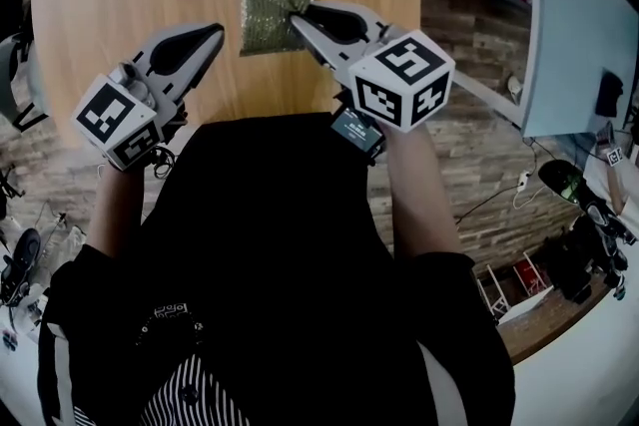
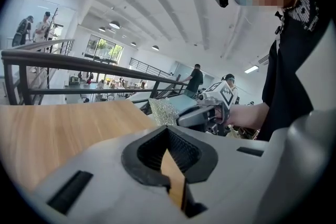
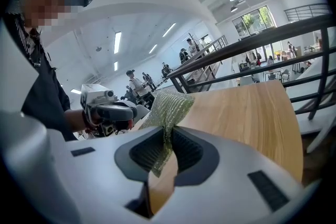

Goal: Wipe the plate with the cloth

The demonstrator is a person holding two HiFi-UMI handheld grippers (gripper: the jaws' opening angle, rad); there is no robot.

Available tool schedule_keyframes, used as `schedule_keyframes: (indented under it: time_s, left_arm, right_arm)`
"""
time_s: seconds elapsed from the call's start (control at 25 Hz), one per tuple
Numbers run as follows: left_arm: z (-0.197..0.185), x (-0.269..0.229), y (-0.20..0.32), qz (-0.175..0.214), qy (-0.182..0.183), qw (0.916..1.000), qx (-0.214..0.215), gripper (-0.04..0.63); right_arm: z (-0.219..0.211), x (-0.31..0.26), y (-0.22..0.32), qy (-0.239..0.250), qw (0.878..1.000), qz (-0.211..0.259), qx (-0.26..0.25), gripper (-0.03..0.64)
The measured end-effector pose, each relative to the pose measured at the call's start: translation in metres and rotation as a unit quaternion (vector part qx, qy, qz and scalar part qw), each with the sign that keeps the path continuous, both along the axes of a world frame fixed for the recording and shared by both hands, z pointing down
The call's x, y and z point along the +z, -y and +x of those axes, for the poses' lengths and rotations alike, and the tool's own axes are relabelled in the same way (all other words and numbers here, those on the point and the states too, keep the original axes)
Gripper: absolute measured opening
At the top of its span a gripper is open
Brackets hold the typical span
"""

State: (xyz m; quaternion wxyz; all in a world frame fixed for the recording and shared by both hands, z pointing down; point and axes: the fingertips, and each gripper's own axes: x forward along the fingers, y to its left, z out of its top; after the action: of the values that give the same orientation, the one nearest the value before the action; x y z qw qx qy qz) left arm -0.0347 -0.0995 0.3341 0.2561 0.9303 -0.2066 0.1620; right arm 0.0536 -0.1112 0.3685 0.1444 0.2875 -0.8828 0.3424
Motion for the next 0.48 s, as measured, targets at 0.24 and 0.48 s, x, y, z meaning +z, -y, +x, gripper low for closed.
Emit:
schedule_keyframes:
  time_s: [0.24,0.48]
  left_arm:
    - [0.006,0.013,0.008,-0.016,0.002,0.9998,0.007,-0.006]
    - [0.006,0.034,0.017,-0.024,0.009,0.9994,0.023,-0.005]
  right_arm:
    - [-0.002,0.015,0.001,-0.005,1.000,-0.016,-0.001,0.043]
    - [-0.006,0.037,0.002,-0.016,0.999,-0.035,0.000,0.043]
